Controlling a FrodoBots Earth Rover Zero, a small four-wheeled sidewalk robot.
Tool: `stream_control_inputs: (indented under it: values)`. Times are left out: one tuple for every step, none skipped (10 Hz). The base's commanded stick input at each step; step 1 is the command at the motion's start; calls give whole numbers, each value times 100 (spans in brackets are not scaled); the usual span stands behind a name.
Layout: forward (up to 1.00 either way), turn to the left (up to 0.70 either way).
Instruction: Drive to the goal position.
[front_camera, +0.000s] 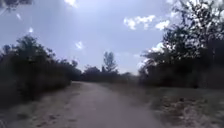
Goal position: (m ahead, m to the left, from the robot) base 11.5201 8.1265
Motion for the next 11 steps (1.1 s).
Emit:
stream_control_inputs:
  values:
    - [85,0]
    - [85,0]
    - [85,0]
    - [85,0]
    - [85,0]
    - [85,0]
    - [85,0]
    - [85,0]
    - [85,0]
    - [85,0]
    - [85,0]
